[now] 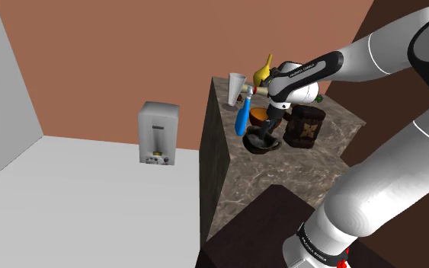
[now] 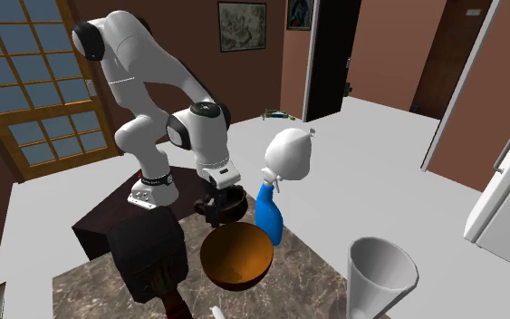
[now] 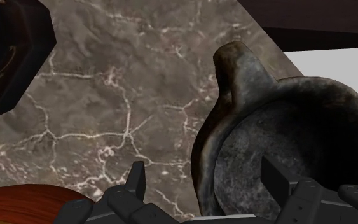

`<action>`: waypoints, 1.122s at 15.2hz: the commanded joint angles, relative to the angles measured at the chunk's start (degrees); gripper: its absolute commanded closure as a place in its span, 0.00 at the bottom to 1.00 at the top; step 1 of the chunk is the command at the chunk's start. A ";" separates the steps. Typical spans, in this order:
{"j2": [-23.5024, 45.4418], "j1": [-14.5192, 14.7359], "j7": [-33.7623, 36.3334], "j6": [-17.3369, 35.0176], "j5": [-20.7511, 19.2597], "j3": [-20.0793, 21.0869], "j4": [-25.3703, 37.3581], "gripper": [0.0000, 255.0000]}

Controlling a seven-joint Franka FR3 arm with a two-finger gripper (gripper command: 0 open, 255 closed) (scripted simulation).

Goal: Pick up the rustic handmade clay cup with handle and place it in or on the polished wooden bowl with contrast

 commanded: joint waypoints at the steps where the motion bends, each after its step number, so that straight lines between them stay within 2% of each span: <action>1: 0.01 0.00 0.00 0.03 0.00 0.00 -0.01 0.00; 3: 0.00 0.00 0.00 0.01 0.00 0.00 -0.01 0.00; 4: 0.00 0.00 0.00 0.01 0.00 0.00 -0.01 1.00; 13: 0.01 0.00 0.00 0.03 0.00 0.00 -0.01 1.00; 17: -2.19 -0.27 0.85 -3.44 -0.94 0.55 1.42 1.00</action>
